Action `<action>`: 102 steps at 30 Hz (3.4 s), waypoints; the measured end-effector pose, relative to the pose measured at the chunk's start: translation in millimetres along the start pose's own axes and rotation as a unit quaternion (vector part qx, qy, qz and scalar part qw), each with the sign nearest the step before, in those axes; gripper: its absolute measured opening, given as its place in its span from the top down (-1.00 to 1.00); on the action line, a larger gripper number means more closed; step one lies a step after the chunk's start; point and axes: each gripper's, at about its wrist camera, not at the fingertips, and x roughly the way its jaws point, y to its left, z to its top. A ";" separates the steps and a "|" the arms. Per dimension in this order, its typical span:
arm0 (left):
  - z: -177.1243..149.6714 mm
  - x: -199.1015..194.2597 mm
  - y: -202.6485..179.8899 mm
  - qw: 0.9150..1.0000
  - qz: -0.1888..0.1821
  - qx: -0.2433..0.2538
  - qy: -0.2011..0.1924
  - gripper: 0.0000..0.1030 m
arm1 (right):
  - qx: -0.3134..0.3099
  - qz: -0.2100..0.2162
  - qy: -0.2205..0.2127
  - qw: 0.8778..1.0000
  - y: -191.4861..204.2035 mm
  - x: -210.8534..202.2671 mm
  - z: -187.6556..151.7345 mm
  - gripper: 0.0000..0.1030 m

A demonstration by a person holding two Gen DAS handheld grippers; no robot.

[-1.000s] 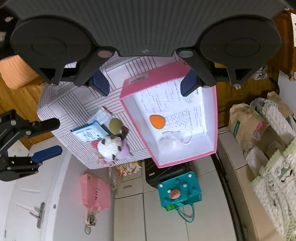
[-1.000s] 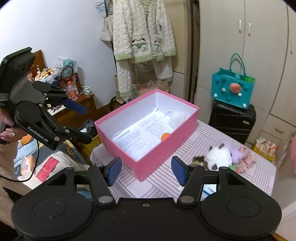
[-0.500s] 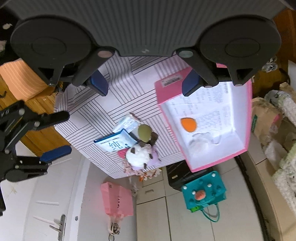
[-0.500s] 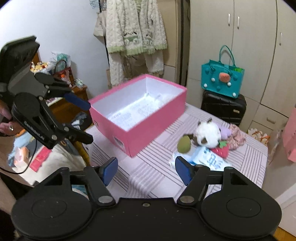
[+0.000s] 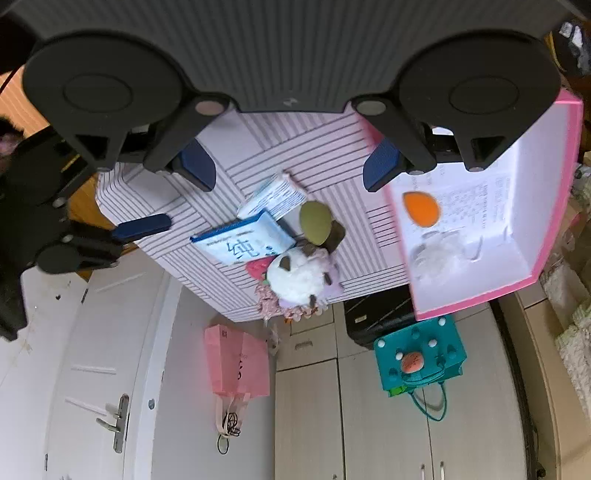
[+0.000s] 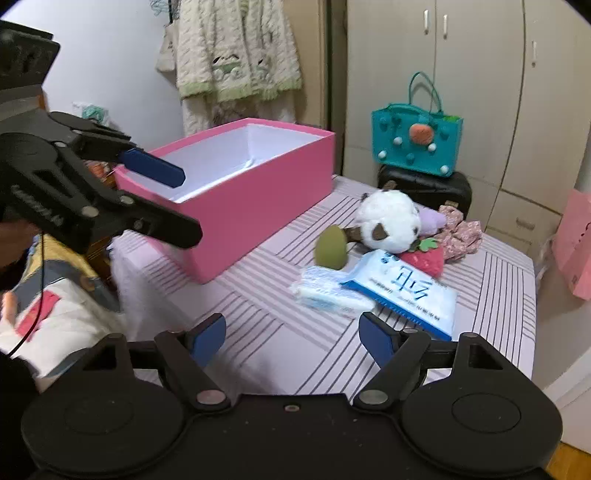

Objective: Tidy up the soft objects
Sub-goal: 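Move both tools back toward the items on the table, then grasp the green egg sponge with the left gripper, then grasp the white soap bar with the right gripper while the left gripper holds the green sponge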

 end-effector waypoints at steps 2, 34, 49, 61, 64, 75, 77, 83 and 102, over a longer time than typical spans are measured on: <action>0.9 9.9 -8.0 1.000 0.006 0.005 -0.013 -0.69 | 0.007 -0.006 -0.006 1.000 -7.5 14.1 -5.3 -0.63; 25.7 158.2 -5.6 0.993 0.114 -0.024 0.024 0.23 | 0.066 -0.065 -0.019 0.995 -27.4 116.7 -15.8 -0.87; 23.3 172.2 3.9 0.993 0.107 -0.051 0.027 0.40 | 0.093 -0.088 -0.043 0.991 -24.3 126.1 -16.8 -0.94; 16.3 157.0 2.6 0.994 0.090 -0.062 0.022 0.41 | 0.095 -0.095 -0.047 0.990 -21.7 117.6 -21.7 -0.60; 13.7 151.3 1.3 0.994 0.088 -0.063 0.020 0.41 | 0.098 -0.091 -0.044 0.990 -22.6 112.4 -24.8 -0.60; 7.0 148.5 2.4 0.994 0.066 -0.084 0.038 0.40 | 0.111 -0.074 -0.027 0.991 -26.3 90.8 -37.4 -0.60; 5.5 148.8 1.5 0.993 0.066 -0.086 0.038 0.38 | 0.114 -0.072 -0.026 0.991 -26.4 87.3 -40.0 -0.60; 5.9 150.1 1.5 0.993 0.067 -0.085 0.038 0.32 | 0.128 -0.059 -0.018 0.990 -29.0 82.0 -40.2 -0.60; -1.8 109.9 3.4 0.995 0.049 -0.075 0.035 0.34 | 0.162 -0.008 0.019 0.987 -18.5 64.3 -41.1 -0.60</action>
